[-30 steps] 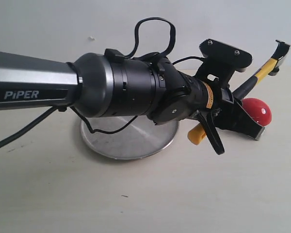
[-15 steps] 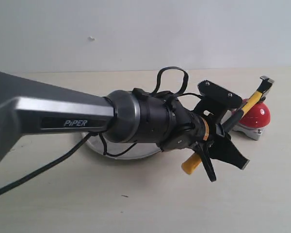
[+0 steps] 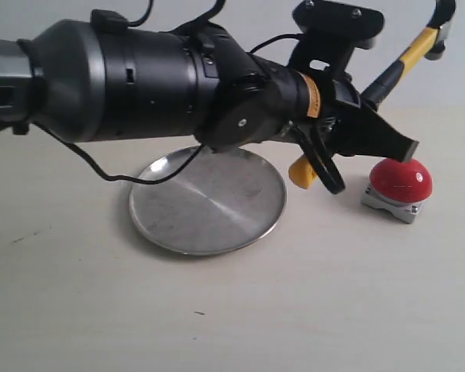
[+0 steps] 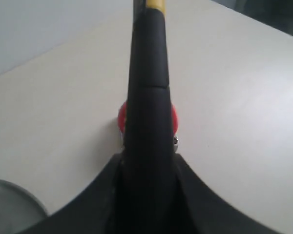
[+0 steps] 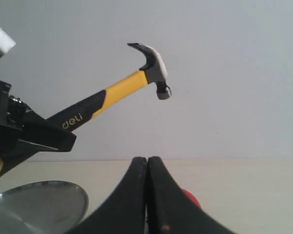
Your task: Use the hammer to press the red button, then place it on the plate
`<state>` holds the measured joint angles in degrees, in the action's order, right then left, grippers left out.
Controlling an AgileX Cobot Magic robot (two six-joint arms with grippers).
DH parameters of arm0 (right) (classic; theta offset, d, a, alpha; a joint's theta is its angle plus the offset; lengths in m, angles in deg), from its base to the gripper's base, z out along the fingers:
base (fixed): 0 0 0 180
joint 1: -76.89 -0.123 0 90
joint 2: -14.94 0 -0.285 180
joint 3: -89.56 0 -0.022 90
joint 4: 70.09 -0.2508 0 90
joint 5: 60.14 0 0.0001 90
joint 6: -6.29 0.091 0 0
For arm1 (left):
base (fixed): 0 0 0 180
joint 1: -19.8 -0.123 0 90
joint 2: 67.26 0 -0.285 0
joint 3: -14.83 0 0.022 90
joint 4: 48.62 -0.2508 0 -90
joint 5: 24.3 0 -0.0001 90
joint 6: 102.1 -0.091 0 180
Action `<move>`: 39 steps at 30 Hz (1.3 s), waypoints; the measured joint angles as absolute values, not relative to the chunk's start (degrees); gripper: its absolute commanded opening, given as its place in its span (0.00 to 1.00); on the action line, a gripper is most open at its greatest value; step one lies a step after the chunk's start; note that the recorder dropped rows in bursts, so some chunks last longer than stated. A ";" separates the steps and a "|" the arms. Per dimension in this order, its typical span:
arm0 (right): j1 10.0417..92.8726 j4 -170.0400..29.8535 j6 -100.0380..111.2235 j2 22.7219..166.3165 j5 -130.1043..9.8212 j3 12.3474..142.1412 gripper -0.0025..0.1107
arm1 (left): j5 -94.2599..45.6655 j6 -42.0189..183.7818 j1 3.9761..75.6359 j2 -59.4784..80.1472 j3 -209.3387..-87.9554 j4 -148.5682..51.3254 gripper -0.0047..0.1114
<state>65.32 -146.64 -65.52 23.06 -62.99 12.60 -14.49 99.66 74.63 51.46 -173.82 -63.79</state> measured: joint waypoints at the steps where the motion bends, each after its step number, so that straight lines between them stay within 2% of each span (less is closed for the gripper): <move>1: 65.32 -146.64 -65.52 23.06 -63.09 12.60 0.02 | -16.36 100.22 73.88 50.91 -172.19 -63.47 0.04; 9: 65.32 -146.64 -65.52 23.06 -63.19 12.60 0.02 | -32.05 111.29 65.94 47.98 -153.02 -65.19 0.04; 14: 65.32 -146.64 -65.52 23.06 -63.19 12.60 0.02 | -48.11 127.21 59.07 44.51 -141.57 -77.50 0.04; 20: 65.32 -146.64 -65.52 23.06 -63.19 12.60 0.02 | -71.73 141.04 48.00 42.62 -133.45 -91.89 0.04; 25: 65.32 -146.64 -65.52 23.06 -63.19 12.60 0.02 | -77.21 144.10 41.57 42.49 -128.73 -93.71 0.04; 32: 65.32 -146.64 -65.52 23.06 -63.19 12.60 0.02 | -79.03 147.75 40.59 44.12 -127.26 -87.82 0.04; 39: 65.32 -146.64 -65.52 23.06 -63.19 12.60 0.02 | -81.00 148.34 43.48 49.14 -127.26 -78.35 0.04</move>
<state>65.32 -146.64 -65.52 23.06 -63.19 12.60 -81.00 148.34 43.48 49.14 -127.26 -78.35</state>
